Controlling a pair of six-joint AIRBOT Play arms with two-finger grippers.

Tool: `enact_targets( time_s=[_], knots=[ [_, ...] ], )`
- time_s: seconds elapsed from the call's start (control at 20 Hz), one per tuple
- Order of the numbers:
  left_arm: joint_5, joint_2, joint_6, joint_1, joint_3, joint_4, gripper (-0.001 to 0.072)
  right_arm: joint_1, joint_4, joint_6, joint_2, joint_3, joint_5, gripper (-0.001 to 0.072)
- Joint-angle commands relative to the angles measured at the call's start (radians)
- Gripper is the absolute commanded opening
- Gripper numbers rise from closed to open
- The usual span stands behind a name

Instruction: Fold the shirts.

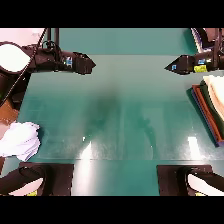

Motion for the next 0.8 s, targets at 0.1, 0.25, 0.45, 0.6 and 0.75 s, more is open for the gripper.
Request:
enact_targets(
  time_s=[0.1,0.25,0.45,0.6,0.75],
  knots=[
    [0.000,0.000,0.000,0.000,0.000,0.000,0.0031,0.003,0.002,0.000,0.000,0.001,-0.001,0.0017],
    [0.000,0.000,0.000,0.000,0.000,0.000,0.0031,0.003,0.002,0.000,0.000,0.001,-0.001,0.0017],
    [0.000,0.000,0.000,0.000,0.000,0.000,0.0031,0.003,0.001,0.000,0.000,-0.002,-0.001,0.0017],
    [0.003,0.000,0.000,0.000,0.000,0.000,0.0031,0.003,0.001,0.000,0.000,-0.003,0.018,0.0017],
    [0.087,0.005,0.000,0.016,0.000,0.019,0.0031,0.003,0.001,0.000,0.000,-0.003,0.023,0.0017]
  ],
)
